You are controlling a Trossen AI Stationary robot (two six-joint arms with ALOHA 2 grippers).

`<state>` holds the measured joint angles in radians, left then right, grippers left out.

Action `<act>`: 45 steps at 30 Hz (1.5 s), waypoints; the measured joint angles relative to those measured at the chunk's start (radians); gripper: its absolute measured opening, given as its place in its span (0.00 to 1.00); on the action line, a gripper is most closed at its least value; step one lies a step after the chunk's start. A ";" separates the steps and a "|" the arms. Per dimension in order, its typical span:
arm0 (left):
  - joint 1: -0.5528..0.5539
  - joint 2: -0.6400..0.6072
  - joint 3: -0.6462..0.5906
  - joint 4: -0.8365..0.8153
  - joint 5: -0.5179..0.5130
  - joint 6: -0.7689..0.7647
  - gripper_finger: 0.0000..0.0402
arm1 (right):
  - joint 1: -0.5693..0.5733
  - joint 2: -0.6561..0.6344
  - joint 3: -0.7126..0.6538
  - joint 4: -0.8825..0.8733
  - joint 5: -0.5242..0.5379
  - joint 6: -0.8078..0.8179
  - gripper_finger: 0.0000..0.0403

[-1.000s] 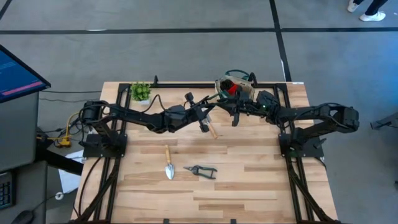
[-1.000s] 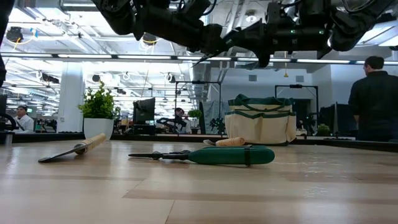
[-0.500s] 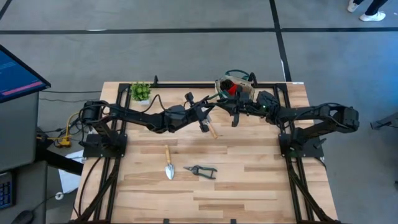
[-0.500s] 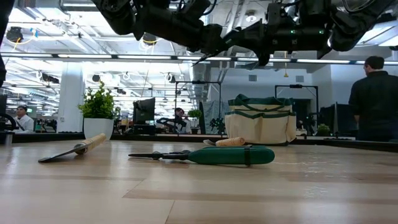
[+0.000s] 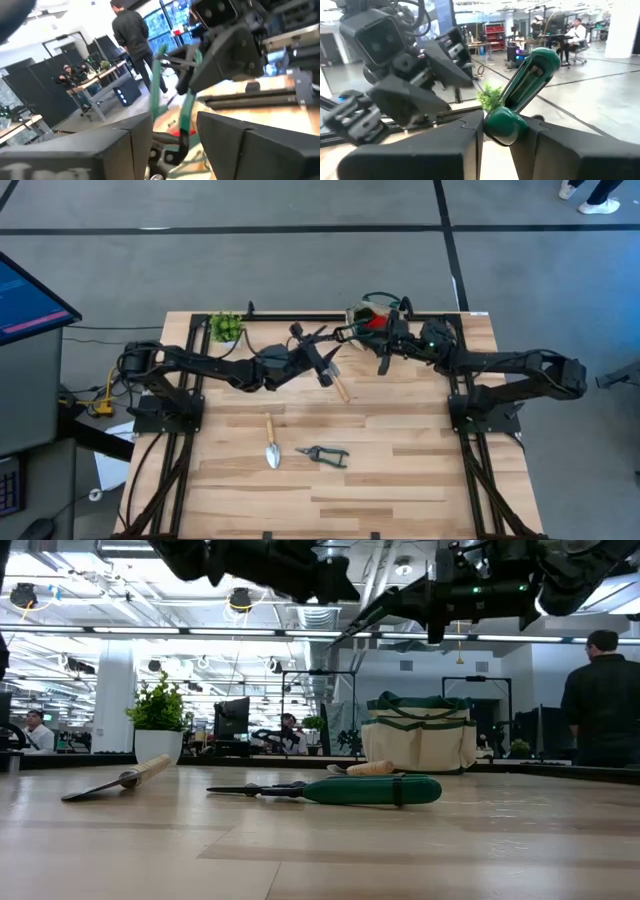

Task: Pick & Place Garden tools in Gardening bag
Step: Put the top green shears into the gardening bag

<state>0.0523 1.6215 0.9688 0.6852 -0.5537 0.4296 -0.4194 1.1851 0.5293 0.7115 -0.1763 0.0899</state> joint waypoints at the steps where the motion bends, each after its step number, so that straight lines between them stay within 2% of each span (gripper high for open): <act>1: -0.001 -0.015 0.000 -0.006 0.000 0.000 0.37 | -0.006 -0.018 0.000 -0.027 0.005 -0.009 0.14; 5: -0.008 -0.075 0.000 -0.091 0.000 -0.001 0.40 | -0.023 -0.120 0.000 -0.199 0.080 -0.058 0.14; 9: -0.006 -0.129 0.000 -0.230 0.000 -0.068 0.38 | -0.022 -0.249 0.000 -0.417 0.137 -0.085 0.14; 15: 0.006 -0.180 0.000 -0.362 0.000 -0.136 0.27 | -0.022 -0.410 0.000 -0.660 0.233 -0.090 0.14; 19: 0.006 -0.182 0.000 -0.373 0.000 -0.143 0.18 | -0.022 -0.475 0.000 -0.756 0.231 -0.061 0.14; 23: 0.006 -0.182 0.000 -0.376 -0.007 -0.123 0.09 | -0.022 -0.476 0.000 -0.764 0.230 -0.052 0.14; 27: 0.006 -0.182 0.000 -0.395 -0.072 -0.121 0.01 | -0.022 -0.449 0.000 -0.793 0.236 -0.021 0.14; 33: 0.006 -0.182 0.000 -0.439 -0.124 -0.123 0.01 | -0.020 -0.449 0.083 -1.062 0.317 0.009 0.14; 45: 0.006 -0.182 0.000 -0.440 -0.123 -0.132 0.00 | -0.019 -0.446 0.308 -1.517 0.328 0.080 0.14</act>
<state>0.0586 1.4395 0.9688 0.2451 -0.6769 0.2977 -0.4389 0.7395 0.8374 -0.8051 0.1512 0.1694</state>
